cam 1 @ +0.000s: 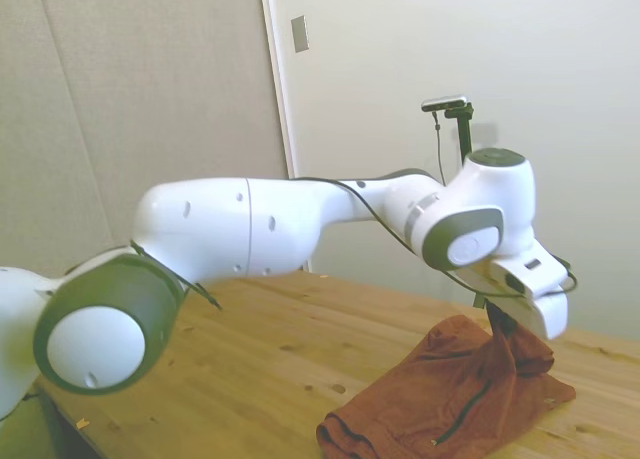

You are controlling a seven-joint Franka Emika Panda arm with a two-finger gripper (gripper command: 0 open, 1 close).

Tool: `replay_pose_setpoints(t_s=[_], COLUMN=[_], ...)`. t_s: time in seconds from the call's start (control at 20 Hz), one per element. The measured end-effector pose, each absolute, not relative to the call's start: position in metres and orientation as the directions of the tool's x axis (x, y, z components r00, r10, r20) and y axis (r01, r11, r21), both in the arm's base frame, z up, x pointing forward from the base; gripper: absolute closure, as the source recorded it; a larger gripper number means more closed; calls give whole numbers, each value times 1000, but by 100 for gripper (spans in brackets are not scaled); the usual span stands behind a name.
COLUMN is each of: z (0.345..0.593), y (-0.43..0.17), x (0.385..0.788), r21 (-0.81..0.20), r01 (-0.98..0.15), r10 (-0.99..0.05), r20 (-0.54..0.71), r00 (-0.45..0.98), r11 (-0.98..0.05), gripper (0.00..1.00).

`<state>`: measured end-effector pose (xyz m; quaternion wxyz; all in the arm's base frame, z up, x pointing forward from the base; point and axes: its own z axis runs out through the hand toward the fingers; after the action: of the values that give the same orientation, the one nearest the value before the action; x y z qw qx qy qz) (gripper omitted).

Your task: Unfold the shorts

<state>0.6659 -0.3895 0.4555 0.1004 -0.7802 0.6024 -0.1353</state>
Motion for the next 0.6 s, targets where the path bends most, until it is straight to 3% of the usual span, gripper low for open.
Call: replay_pose_setpoints(t_s=[0.25,0.6], z=[492,494], y=[-279,-133], x=[682,667], r21=[-291,-252], r01=[-868,-792], r10=[-913,-825], r20=[193,275], r00=[359,493], r11=[-403,-557], gripper=[100,100])
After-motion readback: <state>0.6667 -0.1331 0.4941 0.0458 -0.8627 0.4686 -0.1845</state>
